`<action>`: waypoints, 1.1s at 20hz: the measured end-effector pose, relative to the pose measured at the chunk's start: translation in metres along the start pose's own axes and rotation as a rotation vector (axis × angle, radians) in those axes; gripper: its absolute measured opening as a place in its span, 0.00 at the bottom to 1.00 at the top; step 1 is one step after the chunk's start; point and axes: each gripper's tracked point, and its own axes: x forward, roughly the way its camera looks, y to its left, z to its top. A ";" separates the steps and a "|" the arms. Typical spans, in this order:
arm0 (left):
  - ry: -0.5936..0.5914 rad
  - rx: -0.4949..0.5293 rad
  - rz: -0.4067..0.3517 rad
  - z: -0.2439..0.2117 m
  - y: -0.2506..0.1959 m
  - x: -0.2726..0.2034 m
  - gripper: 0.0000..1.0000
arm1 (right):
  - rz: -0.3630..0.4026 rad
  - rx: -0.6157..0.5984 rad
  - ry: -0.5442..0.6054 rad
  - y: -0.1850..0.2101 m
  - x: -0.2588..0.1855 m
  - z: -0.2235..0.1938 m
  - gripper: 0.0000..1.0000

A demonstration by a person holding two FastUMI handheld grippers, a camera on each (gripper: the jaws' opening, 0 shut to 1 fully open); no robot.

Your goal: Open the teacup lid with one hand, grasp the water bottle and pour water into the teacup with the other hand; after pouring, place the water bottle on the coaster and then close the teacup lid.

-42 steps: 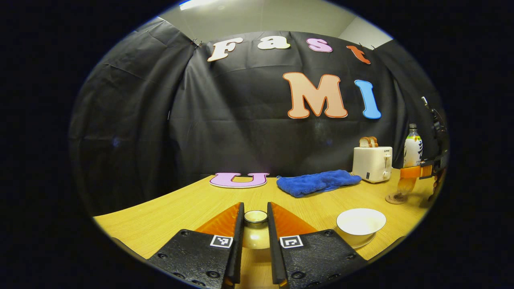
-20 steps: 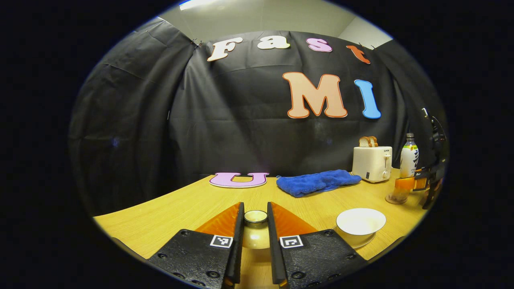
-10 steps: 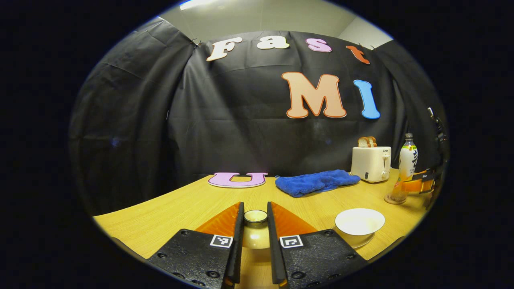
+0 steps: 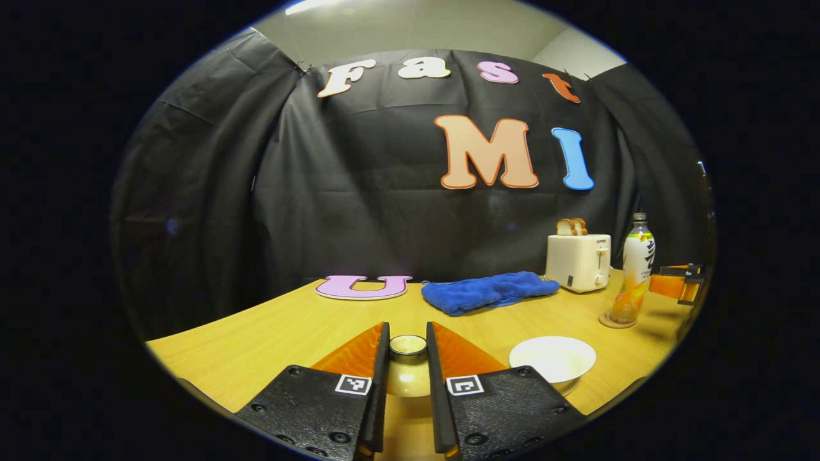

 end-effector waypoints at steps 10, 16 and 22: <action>-0.003 -0.001 -0.152 0.001 -0.059 0.003 0.28 | -0.036 -0.009 -0.029 -0.004 -0.024 0.004 0.92; -0.002 0.040 -0.270 0.001 -0.098 0.003 0.28 | -0.052 -0.009 -0.030 -0.007 -0.038 0.005 0.92; -0.001 0.160 -0.364 -0.002 -0.124 -0.002 0.28 | -0.066 -0.008 -0.031 -0.009 -0.040 0.005 0.89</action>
